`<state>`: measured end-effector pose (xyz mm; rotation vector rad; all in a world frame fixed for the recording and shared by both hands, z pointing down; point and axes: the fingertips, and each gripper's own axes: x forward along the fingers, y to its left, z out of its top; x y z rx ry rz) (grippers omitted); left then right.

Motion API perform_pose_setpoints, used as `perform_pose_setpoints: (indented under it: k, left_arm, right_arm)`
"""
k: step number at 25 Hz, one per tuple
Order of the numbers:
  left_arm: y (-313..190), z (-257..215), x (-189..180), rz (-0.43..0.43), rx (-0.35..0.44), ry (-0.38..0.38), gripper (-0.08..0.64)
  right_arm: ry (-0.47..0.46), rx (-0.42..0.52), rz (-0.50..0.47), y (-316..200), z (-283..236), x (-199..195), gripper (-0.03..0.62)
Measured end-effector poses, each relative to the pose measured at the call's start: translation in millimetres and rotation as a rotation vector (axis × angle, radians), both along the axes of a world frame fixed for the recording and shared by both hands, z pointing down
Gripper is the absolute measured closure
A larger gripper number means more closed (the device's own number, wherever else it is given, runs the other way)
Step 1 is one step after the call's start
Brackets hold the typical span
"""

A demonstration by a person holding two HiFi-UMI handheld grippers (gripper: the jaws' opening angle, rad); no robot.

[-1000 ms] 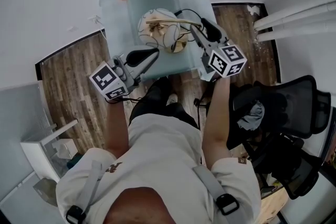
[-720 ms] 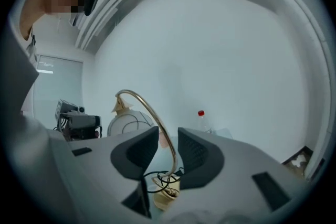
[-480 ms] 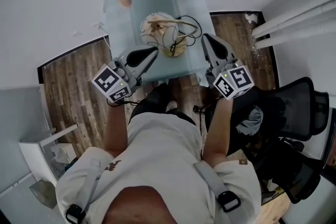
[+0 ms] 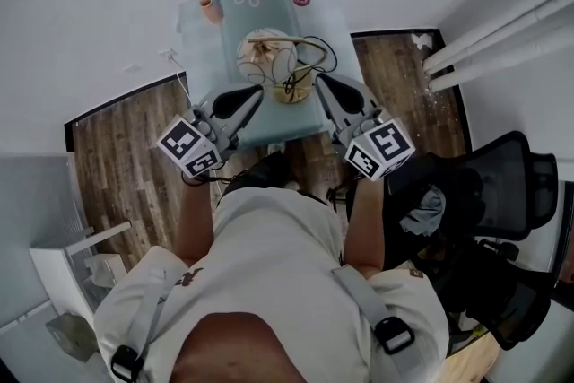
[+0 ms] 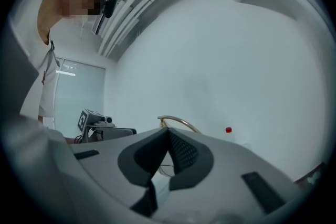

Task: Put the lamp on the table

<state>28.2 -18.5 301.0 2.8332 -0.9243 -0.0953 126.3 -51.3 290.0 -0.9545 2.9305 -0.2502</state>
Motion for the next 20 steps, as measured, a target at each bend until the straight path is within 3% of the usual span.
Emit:
perform_pose_setpoints:
  k: [20]
  left_arm:
    - [-6.6, 6.6, 2.6, -0.011, -0.011, 0.009, 0.560]
  right_arm:
    - [0.008, -0.025, -0.036, 5.9, 6.2, -9.3, 0.592]
